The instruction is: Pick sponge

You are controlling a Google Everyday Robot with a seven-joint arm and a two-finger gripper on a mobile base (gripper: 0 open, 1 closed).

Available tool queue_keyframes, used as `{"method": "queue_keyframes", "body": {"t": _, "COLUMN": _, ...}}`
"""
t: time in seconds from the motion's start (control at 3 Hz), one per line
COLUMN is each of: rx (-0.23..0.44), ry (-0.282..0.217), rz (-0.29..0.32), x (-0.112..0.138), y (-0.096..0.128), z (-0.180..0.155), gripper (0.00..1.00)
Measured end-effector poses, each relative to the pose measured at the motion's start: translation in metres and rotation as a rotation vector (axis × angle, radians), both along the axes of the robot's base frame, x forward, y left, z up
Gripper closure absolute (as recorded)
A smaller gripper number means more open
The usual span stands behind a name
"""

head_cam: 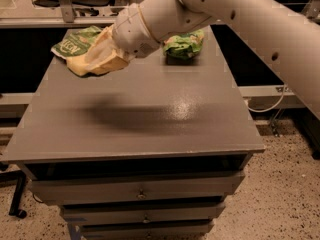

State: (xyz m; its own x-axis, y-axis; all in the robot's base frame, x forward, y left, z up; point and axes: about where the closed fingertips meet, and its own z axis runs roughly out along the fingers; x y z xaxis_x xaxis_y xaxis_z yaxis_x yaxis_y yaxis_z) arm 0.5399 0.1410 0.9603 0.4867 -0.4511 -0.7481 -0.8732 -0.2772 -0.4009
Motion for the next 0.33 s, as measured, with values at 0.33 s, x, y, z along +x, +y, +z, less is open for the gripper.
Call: {"method": "queue_keyframes", "body": {"t": 0.33, "rx": 0.016, "ry": 0.007, "rz": 0.003, "x": -0.0026, "y": 0.0006, "z": 0.0035, "gripper": 1.00}}
